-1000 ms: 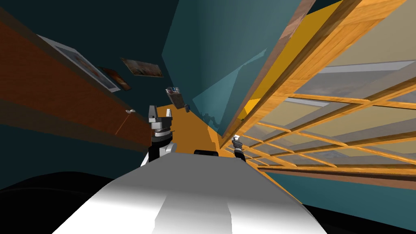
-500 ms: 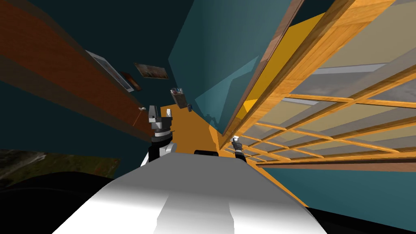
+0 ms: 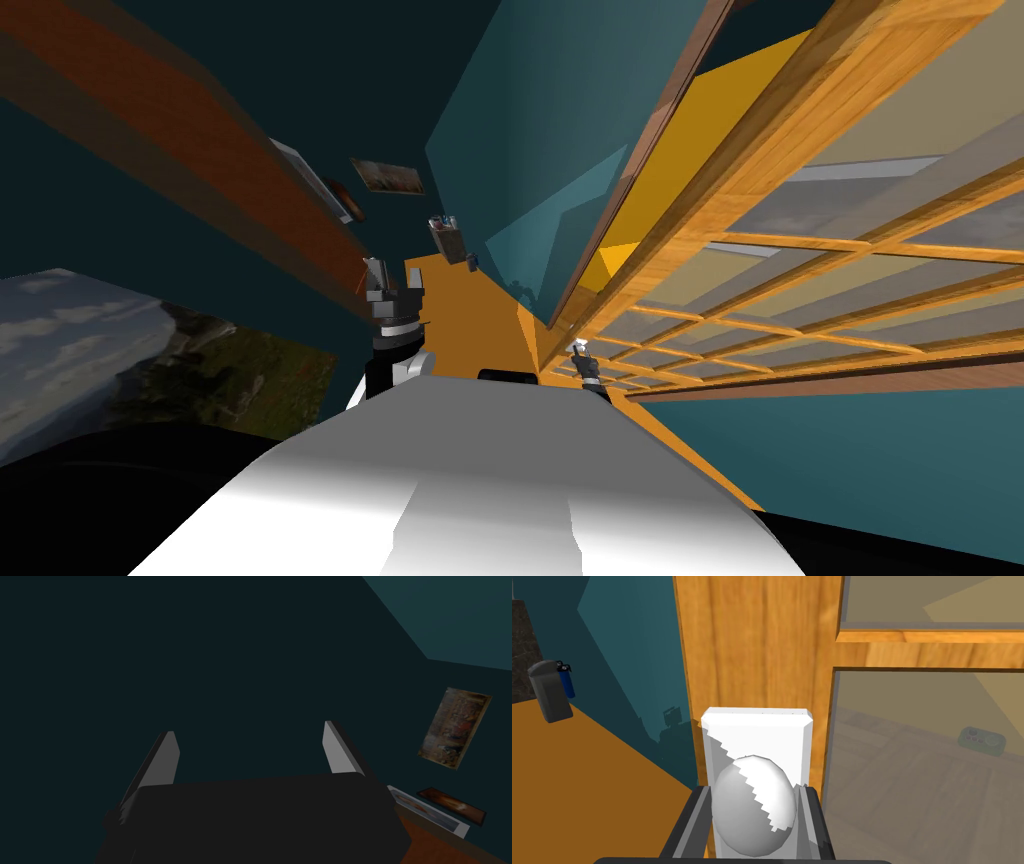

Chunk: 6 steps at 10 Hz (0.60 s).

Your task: Pull the door open

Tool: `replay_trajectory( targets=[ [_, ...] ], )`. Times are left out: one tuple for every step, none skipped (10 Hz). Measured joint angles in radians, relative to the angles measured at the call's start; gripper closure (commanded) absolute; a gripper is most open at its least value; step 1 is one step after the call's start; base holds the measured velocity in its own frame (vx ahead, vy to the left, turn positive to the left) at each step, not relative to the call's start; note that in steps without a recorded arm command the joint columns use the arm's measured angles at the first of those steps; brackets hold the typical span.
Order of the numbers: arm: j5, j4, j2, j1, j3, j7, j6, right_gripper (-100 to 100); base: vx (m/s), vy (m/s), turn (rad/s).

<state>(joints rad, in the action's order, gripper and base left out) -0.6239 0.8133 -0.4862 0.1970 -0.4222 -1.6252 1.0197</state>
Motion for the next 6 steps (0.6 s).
replay_trajectory(
  targets=[
    [0.006,0.002,-0.012,0.010,-0.012,-0.013,0.015,100,-0.073,-0.001,0.005],
    [0.007,0.000,-0.013,0.013,-0.015,-0.016,0.016,100,-0.017,-0.002,-0.029],
    [0.011,0.000,-0.019,0.022,-0.023,-0.021,0.024,100,-0.009,-0.001,-0.040],
    [0.019,-0.012,-0.023,0.025,-0.032,-0.030,0.044,100,-0.003,-0.001,-0.034],
    [0.026,-0.015,-0.030,0.037,-0.041,-0.038,0.067,100,-0.004,-0.002,-0.045],
    [0.034,-0.024,-0.037,0.043,-0.053,-0.049,0.091,100,-0.009,-0.007,-0.041]
  ],
)
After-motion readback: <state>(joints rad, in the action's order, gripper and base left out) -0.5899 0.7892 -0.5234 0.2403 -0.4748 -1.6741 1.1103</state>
